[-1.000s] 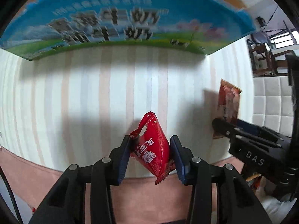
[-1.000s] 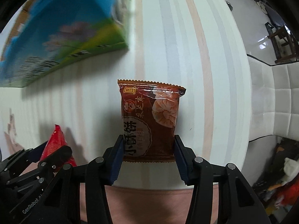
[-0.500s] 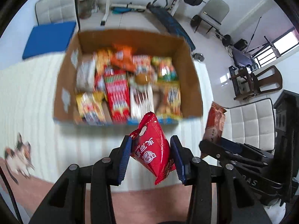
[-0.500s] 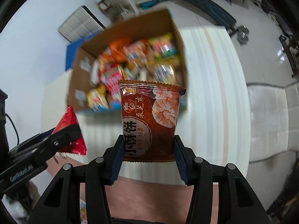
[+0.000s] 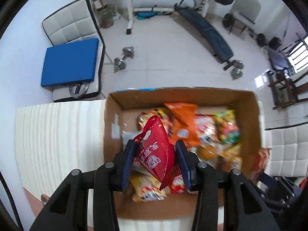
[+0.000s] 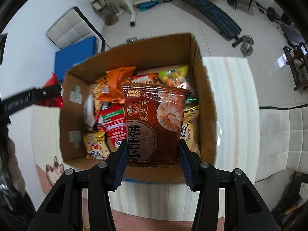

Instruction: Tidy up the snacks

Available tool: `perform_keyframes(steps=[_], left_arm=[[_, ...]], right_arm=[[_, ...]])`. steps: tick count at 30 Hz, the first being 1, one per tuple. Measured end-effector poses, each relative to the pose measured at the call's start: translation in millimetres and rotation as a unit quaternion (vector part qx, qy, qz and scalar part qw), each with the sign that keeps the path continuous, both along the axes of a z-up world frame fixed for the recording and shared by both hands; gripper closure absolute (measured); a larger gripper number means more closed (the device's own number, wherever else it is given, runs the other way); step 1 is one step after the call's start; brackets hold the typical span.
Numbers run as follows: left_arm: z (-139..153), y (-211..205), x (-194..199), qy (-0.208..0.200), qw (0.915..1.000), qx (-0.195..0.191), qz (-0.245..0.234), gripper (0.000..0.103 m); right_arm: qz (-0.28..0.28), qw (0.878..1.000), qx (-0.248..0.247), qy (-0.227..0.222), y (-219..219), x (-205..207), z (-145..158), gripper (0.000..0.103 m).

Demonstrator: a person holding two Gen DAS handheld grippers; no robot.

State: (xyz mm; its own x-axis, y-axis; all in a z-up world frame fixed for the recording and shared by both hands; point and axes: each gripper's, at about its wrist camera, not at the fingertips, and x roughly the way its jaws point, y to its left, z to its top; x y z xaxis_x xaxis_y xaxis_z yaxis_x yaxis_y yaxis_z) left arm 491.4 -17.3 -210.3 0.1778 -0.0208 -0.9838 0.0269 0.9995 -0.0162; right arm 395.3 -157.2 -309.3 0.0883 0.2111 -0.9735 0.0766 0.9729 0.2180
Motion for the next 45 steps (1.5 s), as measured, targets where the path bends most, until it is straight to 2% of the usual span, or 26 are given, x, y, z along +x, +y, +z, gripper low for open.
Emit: perform_keyframes(steps=[8, 11, 15, 16, 17, 18, 19, 21, 22, 33, 45], left_arm=[[-55.9, 12.4, 28.8, 0.05, 0.9985, 0.024, 0.001, 0.063], [-62.9, 14.7, 31.6, 0.058, 0.998, 0.027, 0.0, 0.06], [-68.0, 15.8, 34.2, 0.065, 0.9968, 0.048, -0.001, 0.059], [-68.5, 17.0, 35.4, 0.064, 0.9966, 0.052, 0.002, 0.055], [-68.7, 19.6, 36.1, 0.066, 0.9964, 0.053, 0.01, 0.053], [-69.7, 21.5, 37.3, 0.069, 0.9963, 0.048, 0.016, 0.043], [-69.4, 22.7, 38.2, 0.073, 0.9965, 0.035, 0.021, 0.029], [-66.5, 22.6, 39.4, 0.066, 0.9971, 0.031, 0.02, 0.018], [-64.1, 21.8, 39.4, 0.059, 0.9975, 0.035, 0.018, 0.016], [-45.3, 16.9, 21.0, 0.051, 0.9982, 0.028, 0.014, 0.015], [-8.1, 12.6, -60.2, 0.006, 0.9999, -0.004, 0.014, 0.015]], right_arm=[[-0.006, 0.999, -0.018, 0.045, 4.3, 14.3, -50.5, 0.05], [-0.008, 0.998, -0.021, 0.053, 4.7, 16.7, -60.3, 0.049], [-0.014, 0.997, -0.01, 0.069, 3.9, 20.9, -69.2, 0.046], [-0.014, 0.997, -0.009, 0.073, 4.1, 21.8, -70.3, 0.039], [-0.014, 0.997, -0.009, 0.077, 4.3, 22.5, -70.9, 0.022], [-0.013, 0.997, -0.01, 0.076, 4.6, 23.4, -70.0, 0.013], [-0.01, 0.997, -0.015, 0.073, 5.6, 23.9, -68.5, 0.01], [-0.003, 0.997, -0.028, 0.067, 7.8, 24.4, -62.2, 0.01], [0.0, 0.997, -0.031, 0.066, 9.3, 24.9, -60.2, 0.01], [0.002, 0.997, -0.047, 0.061, 12.1, 21.2, -45.9, 0.01], [0.012, 0.997, -0.067, 0.019, 12.2, -7.1, -14.3, 0.01]])
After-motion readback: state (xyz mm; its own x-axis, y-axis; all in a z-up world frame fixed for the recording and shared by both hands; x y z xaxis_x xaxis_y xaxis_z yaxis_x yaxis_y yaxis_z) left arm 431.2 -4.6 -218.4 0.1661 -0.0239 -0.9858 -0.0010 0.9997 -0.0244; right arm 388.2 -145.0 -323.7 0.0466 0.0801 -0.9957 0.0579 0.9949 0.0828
